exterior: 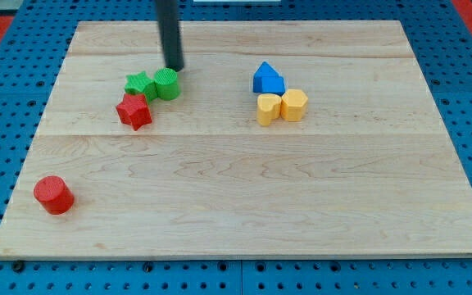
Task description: Separate the green blocks
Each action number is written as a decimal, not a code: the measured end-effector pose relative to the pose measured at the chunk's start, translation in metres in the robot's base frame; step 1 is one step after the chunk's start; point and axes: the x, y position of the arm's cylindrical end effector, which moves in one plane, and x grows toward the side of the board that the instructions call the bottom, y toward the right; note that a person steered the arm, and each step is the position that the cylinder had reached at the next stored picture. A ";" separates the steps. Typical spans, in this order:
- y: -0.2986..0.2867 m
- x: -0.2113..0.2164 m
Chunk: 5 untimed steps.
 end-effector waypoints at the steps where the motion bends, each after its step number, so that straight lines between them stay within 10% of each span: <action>1: 0.000 0.000; 5: -0.044 0.035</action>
